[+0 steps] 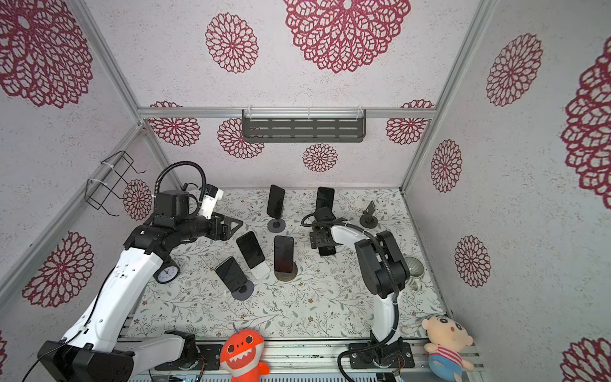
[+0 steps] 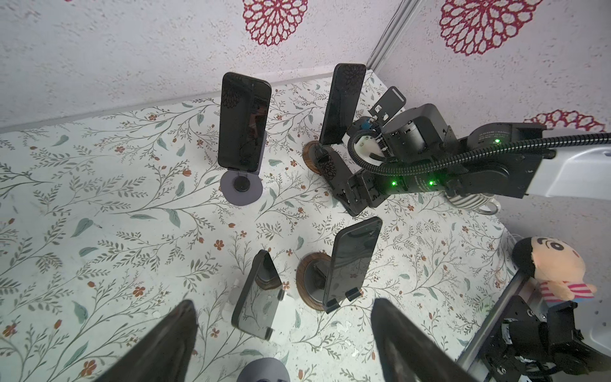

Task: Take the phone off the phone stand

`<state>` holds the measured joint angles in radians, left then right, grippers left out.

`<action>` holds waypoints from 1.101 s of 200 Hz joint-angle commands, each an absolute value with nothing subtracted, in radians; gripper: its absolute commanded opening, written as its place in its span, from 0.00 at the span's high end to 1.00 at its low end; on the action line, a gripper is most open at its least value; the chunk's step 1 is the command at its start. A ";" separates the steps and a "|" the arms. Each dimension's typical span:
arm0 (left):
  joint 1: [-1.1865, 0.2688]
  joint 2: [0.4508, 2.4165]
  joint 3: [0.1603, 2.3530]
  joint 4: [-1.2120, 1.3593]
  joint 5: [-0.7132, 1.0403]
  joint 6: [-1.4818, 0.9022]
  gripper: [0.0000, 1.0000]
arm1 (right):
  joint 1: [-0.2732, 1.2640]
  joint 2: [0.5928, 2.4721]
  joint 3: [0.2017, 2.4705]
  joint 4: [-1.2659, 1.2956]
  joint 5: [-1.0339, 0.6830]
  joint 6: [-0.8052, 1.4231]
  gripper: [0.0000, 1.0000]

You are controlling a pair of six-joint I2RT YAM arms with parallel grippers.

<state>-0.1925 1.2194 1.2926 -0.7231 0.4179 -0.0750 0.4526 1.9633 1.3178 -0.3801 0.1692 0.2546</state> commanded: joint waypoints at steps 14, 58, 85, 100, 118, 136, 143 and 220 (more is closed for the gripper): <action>-0.181 1.209 1.278 -0.713 0.436 -0.064 0.13 | 0.457 2.004 1.371 -0.393 0.172 0.260 0.12; -0.178 1.207 1.278 -0.714 0.434 -0.063 0.13 | 0.457 1.988 1.359 -0.403 0.182 0.289 0.26; -0.177 1.210 1.278 -0.712 0.435 -0.063 0.13 | 0.471 1.923 1.330 -0.443 0.221 0.304 0.29; -0.177 1.210 1.276 -0.713 0.437 -0.063 0.13 | 0.480 1.873 1.311 -0.477 0.232 0.319 0.30; -0.176 1.213 1.276 -0.710 0.436 -0.066 0.13 | 0.491 1.814 1.285 -0.528 0.245 0.344 0.32; -0.177 1.215 1.273 -0.705 0.437 -0.073 0.14 | 0.507 1.757 1.252 -0.589 0.248 0.379 0.34; -0.177 1.215 1.273 -0.701 0.439 -0.077 0.13 | 0.516 1.738 1.240 -0.611 0.244 0.397 0.34; -0.177 1.212 1.270 -0.685 0.436 -0.103 0.13 | 0.689 1.711 1.173 -0.626 0.151 0.607 0.40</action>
<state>-0.1833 1.2194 1.2766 -0.7151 0.4320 -0.0963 0.6422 1.7092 1.1603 -0.6342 0.1654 0.5148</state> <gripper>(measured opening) 0.866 0.745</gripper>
